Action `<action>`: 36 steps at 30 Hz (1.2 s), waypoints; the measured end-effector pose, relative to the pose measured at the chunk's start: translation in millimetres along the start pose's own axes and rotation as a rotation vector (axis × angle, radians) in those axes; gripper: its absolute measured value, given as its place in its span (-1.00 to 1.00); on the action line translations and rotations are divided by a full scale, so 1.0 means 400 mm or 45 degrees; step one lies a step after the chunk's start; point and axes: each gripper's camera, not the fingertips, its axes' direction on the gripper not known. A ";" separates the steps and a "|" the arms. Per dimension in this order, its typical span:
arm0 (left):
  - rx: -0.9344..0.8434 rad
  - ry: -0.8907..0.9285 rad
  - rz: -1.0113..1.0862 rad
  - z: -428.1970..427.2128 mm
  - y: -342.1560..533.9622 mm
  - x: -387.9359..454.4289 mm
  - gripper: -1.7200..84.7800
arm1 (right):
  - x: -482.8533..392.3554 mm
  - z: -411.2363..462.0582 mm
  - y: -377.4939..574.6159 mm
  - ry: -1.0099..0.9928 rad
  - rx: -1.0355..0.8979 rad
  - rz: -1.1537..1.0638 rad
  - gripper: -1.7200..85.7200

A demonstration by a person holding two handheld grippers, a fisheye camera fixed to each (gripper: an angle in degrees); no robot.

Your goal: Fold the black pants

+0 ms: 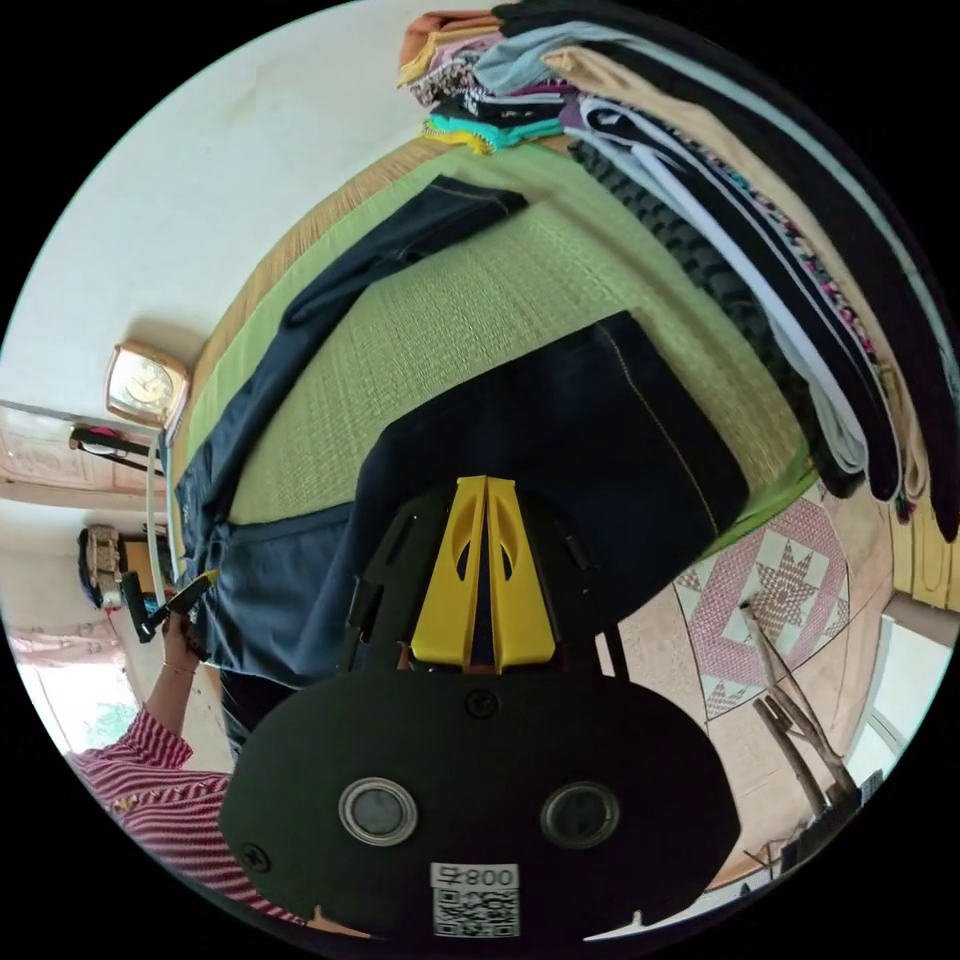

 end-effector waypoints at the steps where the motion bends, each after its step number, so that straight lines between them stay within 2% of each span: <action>1: 0.019 -0.001 -0.038 -0.013 -0.003 -0.005 -0.96 | 0.006 0.022 -0.010 -0.002 -0.011 -0.003 -0.96; 7: 0.077 -0.054 -0.200 -0.139 -0.007 -0.030 -0.96 | 0.049 0.039 -0.072 -0.003 0.016 0.027 -0.96; 13: 0.173 0.158 0.014 -0.273 0.021 0.047 -0.93 | 0.037 -0.024 -0.117 -0.099 0.203 -0.095 -0.92; 19: 0.200 0.133 0.159 -0.380 -0.049 0.104 -0.86 | -0.089 0.021 -0.300 0.188 0.238 -0.344 -0.79; 21: 0.196 0.108 0.217 -0.413 -0.097 0.123 -0.83 | -0.062 0.048 -0.366 0.078 0.196 -0.286 -0.78; 23: 0.201 0.078 0.266 -0.435 -0.136 0.138 -0.81 | 0.038 0.088 -0.425 -0.215 0.162 -0.104 -0.76; 25: 0.190 0.071 0.301 -0.451 -0.178 0.150 -0.80 | 0.108 0.117 -0.435 -0.356 0.175 0.006 -0.75; 34: 0.048 0.038 0.338 -0.481 -0.350 0.185 -0.76 | 0.331 0.257 -0.431 -0.781 0.219 0.297 -0.75; 36: 0.040 -0.062 0.346 -0.499 -0.353 0.200 -0.81 | 0.348 0.288 -0.440 -0.825 0.219 0.321 -0.79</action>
